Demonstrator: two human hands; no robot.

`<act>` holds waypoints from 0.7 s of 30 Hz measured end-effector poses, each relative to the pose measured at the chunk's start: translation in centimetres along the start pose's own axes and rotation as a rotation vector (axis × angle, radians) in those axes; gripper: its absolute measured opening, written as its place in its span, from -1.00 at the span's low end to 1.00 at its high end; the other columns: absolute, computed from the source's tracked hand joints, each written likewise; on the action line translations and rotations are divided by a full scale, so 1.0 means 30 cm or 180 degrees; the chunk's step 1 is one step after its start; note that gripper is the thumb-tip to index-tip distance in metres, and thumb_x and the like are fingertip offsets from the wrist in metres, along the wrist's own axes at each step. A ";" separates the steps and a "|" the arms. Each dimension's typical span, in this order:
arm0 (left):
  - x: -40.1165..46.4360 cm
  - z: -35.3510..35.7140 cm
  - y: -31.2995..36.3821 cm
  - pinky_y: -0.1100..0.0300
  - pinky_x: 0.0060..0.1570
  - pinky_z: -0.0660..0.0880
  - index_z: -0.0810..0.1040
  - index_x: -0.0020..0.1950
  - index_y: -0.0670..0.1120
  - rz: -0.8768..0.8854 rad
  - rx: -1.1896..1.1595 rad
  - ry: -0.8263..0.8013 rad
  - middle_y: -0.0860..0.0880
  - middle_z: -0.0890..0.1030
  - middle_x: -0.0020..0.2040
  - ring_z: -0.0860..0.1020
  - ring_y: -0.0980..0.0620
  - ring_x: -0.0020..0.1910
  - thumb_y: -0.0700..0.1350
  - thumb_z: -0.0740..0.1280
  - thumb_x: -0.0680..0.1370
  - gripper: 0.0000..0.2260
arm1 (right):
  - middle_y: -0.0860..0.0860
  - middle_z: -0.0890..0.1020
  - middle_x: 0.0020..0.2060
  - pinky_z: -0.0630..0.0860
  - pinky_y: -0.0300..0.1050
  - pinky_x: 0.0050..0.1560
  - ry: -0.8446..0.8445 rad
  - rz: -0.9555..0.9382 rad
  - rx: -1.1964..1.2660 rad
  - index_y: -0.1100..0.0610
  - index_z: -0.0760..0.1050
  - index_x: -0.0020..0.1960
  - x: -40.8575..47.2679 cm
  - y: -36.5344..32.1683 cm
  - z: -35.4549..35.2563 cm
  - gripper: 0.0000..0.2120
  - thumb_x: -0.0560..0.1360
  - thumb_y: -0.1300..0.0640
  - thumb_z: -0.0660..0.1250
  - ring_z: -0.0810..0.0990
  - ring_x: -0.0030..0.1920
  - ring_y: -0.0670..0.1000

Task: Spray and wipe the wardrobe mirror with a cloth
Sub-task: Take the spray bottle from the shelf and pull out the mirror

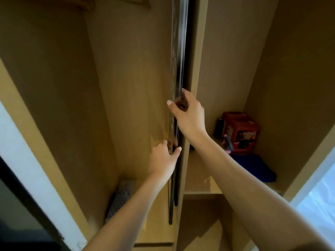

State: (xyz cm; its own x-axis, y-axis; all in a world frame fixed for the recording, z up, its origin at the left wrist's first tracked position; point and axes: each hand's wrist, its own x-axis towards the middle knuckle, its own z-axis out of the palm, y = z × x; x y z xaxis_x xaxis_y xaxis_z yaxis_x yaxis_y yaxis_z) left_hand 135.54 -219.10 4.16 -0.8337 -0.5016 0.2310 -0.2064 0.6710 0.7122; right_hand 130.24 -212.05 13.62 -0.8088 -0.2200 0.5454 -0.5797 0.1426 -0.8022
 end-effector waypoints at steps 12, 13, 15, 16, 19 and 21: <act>-0.007 0.040 0.031 0.19 -0.34 0.43 0.45 -0.24 -0.06 0.0099 0.0625 0.0285 0.04 0.51 -0.35 0.52 0.04 -0.35 0.07 0.28 0.58 -0.73 | 0.02 0.62 -0.15 0.43 -0.53 -0.23 0.0155 -0.0112 -0.0161 0.26 0.43 0.36 0.000 0.027 0.021 -0.63 0.58 0.21 0.29 0.57 -0.24 -0.17; -0.010 0.040 0.034 0.21 -0.34 0.40 0.47 -0.23 -0.06 0.0152 0.0637 0.0283 0.04 0.51 -0.35 0.52 0.05 -0.36 0.05 0.28 0.58 -0.74 | 0.03 0.61 -0.18 0.44 -0.51 -0.25 0.0160 -0.0097 -0.0131 0.25 0.42 0.37 -0.004 0.024 0.021 -0.63 0.58 0.23 0.29 0.57 -0.23 -0.14; -0.015 0.035 0.036 0.20 -0.32 0.45 0.50 -0.21 -0.07 0.0212 0.0667 0.0253 0.03 0.54 -0.33 0.55 0.05 -0.34 0.04 0.29 0.58 -0.76 | 0.06 0.62 -0.20 0.46 -0.49 -0.25 0.0168 -0.0092 -0.0103 0.22 0.41 0.39 -0.013 0.016 0.020 -0.61 0.58 0.25 0.28 0.58 -0.20 -0.07; -0.017 0.032 0.036 0.19 -0.31 0.48 0.50 -0.21 -0.07 0.0223 0.0684 0.0242 0.02 0.55 -0.32 0.56 0.04 -0.33 0.04 0.29 0.58 -0.76 | 0.08 0.61 -0.21 0.46 -0.49 -0.25 0.0182 -0.0095 -0.0117 0.22 0.41 0.39 -0.017 0.012 0.019 -0.62 0.58 0.25 0.28 0.58 -0.23 -0.05; -0.031 0.021 0.033 0.25 -0.42 0.36 0.45 -0.25 -0.06 0.0225 0.0727 0.0243 0.03 0.51 -0.35 0.50 0.05 -0.36 0.04 0.29 0.57 -0.74 | 0.11 0.61 -0.22 0.50 -0.44 -0.24 0.0240 -0.0112 -0.0177 0.25 0.48 0.29 -0.028 0.006 0.021 -0.71 0.57 0.26 0.28 0.59 -0.25 -0.01; -0.046 0.014 0.030 0.28 -0.45 0.28 0.44 -0.26 -0.05 0.0241 0.0730 0.0263 0.04 0.48 -0.37 0.46 0.07 -0.40 0.04 0.29 0.57 -0.74 | 0.11 0.62 -0.21 0.50 -0.43 -0.24 0.0281 -0.0128 -0.0173 0.25 0.52 0.20 -0.041 0.001 0.023 -0.78 0.57 0.25 0.28 0.60 -0.21 0.02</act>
State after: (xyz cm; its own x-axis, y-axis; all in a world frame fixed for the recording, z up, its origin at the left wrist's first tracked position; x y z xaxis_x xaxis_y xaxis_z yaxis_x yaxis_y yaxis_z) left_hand 136.30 -217.55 4.21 -0.8085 -0.4818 0.3379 -0.2636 0.8099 0.5240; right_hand 131.28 -212.44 12.75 -0.7889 -0.1410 0.5981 -0.6144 0.1880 -0.7662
